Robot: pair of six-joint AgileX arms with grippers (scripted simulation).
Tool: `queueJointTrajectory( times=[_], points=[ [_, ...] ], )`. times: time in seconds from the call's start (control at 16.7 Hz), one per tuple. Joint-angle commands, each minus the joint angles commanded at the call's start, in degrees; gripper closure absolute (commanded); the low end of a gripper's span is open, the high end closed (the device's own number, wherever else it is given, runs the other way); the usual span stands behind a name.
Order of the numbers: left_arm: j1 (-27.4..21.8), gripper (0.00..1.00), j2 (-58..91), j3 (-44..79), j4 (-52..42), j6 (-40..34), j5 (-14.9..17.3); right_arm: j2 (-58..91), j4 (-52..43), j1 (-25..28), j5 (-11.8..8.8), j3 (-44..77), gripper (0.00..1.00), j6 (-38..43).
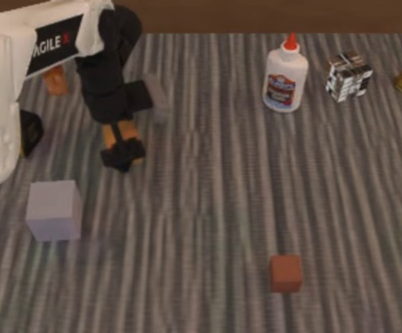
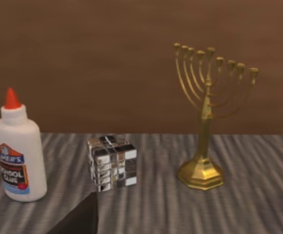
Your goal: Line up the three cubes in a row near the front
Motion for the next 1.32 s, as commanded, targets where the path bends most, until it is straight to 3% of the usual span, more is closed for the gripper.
queueJointTrajectory(
  times=[0.18, 0.96, 1.32],
  points=[
    [0.00, 0.00, 0.01, -0.03, 0.04, 0.00, 0.00, 0.00, 0.00, 0.00, 0.00, 0.00, 0.00, 0.00],
    [0.00, 0.98, 0.01, -0.03, 0.04, 0.00, 0.00, 0.00, 0.00, 0.00, 0.00, 0.00, 0.00, 0.00],
    [0.00, 1.00, 0.01, -0.03, 0.04, 0.00, 0.00, 0.00, 0.00, 0.00, 0.00, 0.00, 0.00, 0.00]
  ],
)
